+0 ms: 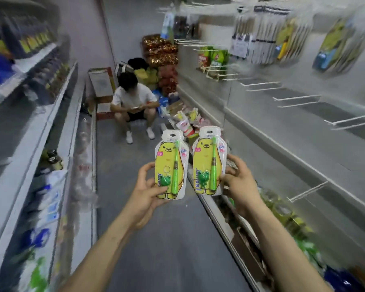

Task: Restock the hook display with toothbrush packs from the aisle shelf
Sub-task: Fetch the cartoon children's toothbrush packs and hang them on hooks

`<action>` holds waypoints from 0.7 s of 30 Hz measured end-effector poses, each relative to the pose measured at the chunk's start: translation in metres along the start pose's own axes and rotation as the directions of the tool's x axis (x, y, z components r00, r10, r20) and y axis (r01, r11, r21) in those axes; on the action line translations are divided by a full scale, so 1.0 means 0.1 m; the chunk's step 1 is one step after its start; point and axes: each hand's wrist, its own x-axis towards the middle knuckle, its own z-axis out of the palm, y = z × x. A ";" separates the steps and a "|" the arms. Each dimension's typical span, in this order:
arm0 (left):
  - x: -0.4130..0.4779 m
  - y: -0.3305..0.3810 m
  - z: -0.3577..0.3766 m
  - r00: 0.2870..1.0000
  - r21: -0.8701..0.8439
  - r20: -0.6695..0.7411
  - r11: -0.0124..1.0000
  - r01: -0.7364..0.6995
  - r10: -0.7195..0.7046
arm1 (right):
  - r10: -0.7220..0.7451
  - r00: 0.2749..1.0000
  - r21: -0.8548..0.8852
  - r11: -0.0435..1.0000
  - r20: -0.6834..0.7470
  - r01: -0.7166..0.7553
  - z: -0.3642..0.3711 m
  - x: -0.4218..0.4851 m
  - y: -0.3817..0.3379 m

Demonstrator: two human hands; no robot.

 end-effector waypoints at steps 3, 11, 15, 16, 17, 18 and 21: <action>0.76 0.36 0.08 0.992 0.031 0.122 1.000 -0.002 -0.002 | -0.065 0.987 -0.017 0.998 -0.145 0.063 0.08 0.46 -0.20; 2.50 0.82 0.61 0.931 -0.024 0.363 0.999 -0.042 0.048 | -0.172 0.927 -0.023 0.984 -0.334 0.174 0.04 1.57 -0.65; 3.11 1.00 0.89 0.899 -0.011 0.436 0.999 -0.036 0.037 | -0.229 0.890 -0.016 0.970 -0.394 0.243 -0.02 2.07 -0.91; 3.27 1.06 0.96 0.884 -0.007 0.465 0.999 -0.039 0.038 | -0.243 0.877 -0.017 0.966 -0.414 0.260 -0.04 2.20 -0.97; 3.44 1.13 1.03 0.872 -0.010 0.487 0.999 -0.040 0.040 | -0.258 0.867 -0.022 0.961 -0.427 0.276 -0.05 2.32 -1.03; 3.60 1.20 1.11 0.862 -0.015 0.504 0.999 -0.043 0.045 | -0.268 0.854 -0.030 0.958 -0.446 0.286 -0.07 2.41 -1.10; 3.94 1.32 1.38 0.827 -0.026 0.561 1.000 -0.017 0.028 | -0.301 0.803 -0.082 0.949 -0.515 0.303 -0.16 2.57 -1.27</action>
